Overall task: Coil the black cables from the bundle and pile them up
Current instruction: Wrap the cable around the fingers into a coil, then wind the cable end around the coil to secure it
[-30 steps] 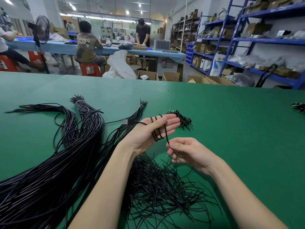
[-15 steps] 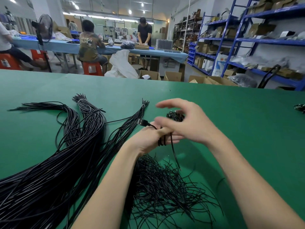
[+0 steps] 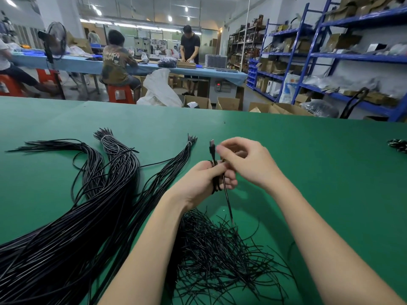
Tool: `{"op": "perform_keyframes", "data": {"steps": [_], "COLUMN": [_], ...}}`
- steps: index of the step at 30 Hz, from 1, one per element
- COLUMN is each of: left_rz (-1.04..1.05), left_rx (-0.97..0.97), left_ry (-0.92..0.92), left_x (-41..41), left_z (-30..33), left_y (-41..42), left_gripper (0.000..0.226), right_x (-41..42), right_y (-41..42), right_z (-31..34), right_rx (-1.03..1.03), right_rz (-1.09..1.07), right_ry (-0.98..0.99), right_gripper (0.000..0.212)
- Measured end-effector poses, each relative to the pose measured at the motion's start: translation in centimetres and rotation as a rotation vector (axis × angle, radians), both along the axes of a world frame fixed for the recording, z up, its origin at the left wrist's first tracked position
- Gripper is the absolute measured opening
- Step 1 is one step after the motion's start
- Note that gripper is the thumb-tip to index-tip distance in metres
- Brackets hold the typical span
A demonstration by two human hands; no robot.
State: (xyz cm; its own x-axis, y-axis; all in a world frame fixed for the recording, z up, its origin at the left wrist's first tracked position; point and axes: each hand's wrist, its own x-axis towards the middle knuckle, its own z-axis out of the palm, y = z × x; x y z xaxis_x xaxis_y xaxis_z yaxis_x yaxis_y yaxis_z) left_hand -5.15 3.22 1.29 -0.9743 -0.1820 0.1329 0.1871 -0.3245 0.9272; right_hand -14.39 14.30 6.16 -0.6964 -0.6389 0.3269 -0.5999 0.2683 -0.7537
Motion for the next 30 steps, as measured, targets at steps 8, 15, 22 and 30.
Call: {"op": "perform_keyframes", "data": {"steps": [8, 15, 22, 30], "left_rz": [0.153, 0.033, 0.013, -0.343], "left_rx": [0.086, 0.145, 0.067, -0.115], "left_ry": [0.073, 0.066, -0.016, -0.085], "left_x": [-0.4, -0.3, -0.2, 0.7], "left_z": [-0.2, -0.1, 0.1, 0.6], "left_y": [-0.8, -0.8, -0.2, 1.4], "left_gripper": [0.029, 0.04, 0.031, 0.028], "right_x": [2.1, 1.8, 0.7, 0.6], "right_y": [4.4, 3.1, 4.3, 2.6], "right_z": [-3.7, -5.5, -4.8, -1.5], "right_rx": [0.172, -0.064, 0.042, -0.027], "right_rz": [0.193, 0.13, 0.166, 0.397], "right_ry": [-0.587, -0.601, -0.543, -0.262], "right_gripper": [0.029, 0.009, 0.022, 0.017]}}
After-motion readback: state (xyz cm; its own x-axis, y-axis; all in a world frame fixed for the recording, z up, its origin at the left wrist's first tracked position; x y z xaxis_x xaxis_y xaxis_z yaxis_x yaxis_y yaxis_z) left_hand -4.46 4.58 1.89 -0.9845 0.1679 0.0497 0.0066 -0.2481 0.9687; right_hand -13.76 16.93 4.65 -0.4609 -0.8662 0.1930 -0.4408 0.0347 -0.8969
